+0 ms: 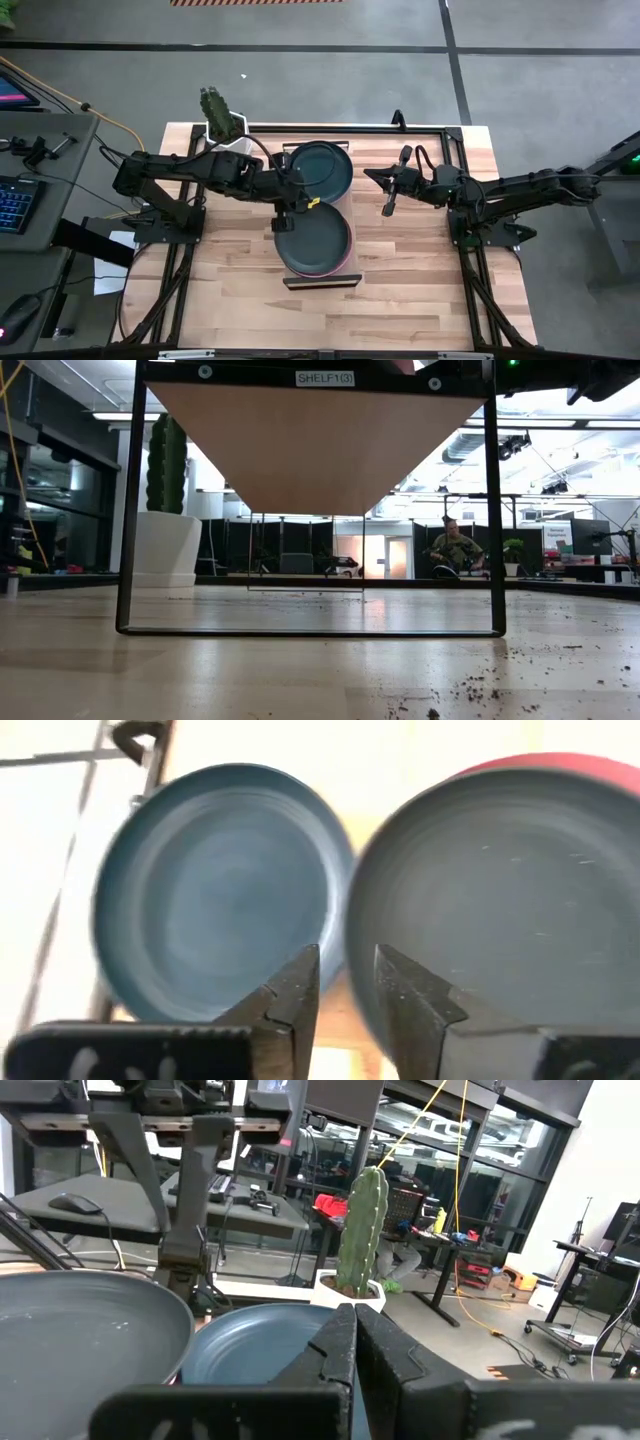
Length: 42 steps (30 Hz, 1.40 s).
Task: Place and stack plates onto a shelf
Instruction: Stack the black plate on top of the light pink plate on the shelf
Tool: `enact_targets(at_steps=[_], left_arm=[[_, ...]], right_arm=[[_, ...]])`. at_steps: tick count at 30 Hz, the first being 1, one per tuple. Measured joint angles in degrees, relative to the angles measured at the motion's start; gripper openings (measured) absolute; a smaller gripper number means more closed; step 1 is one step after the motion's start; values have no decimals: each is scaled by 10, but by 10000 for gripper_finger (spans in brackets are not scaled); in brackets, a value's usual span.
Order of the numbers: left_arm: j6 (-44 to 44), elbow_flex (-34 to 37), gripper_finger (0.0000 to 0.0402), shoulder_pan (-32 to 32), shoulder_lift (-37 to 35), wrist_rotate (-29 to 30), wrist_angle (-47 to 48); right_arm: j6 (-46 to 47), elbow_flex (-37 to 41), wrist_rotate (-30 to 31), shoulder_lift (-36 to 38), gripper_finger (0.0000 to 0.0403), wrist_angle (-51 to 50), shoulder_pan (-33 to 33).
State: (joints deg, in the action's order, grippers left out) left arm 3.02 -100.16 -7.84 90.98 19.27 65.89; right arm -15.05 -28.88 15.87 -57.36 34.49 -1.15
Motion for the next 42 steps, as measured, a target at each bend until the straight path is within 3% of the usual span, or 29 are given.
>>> enact_targets(at_steps=[7,11,17,23,28,31,35,40,42], left_arm=[[18,0,130,8,0,51,40],[36,48,141,11,-16,55,11],[28,245,141,12,-124,74,-201],[23,489,140,20,-288,67,-573],[41,646,134,36,-361,41,-836],[64,694,127,47,-372,18,-882],[71,706,106,52,-364,-33,-899],[26,707,20,52,-346,-105,-898],[-2,707,9,52,-342,-128,-897]], right_arm=[[0,0,0,0,0,-6,0],[16,0,0,0,0,-18,0],[32,0,0,0,0,-23,0],[32,0,0,0,0,-21,0],[41,0,0,0,0,-19,0],[41,0,0,0,0,-17,0],[35,0,0,0,0,-17,0],[31,0,0,0,0,-11,0],[30,0,0,0,0,-10,0]])
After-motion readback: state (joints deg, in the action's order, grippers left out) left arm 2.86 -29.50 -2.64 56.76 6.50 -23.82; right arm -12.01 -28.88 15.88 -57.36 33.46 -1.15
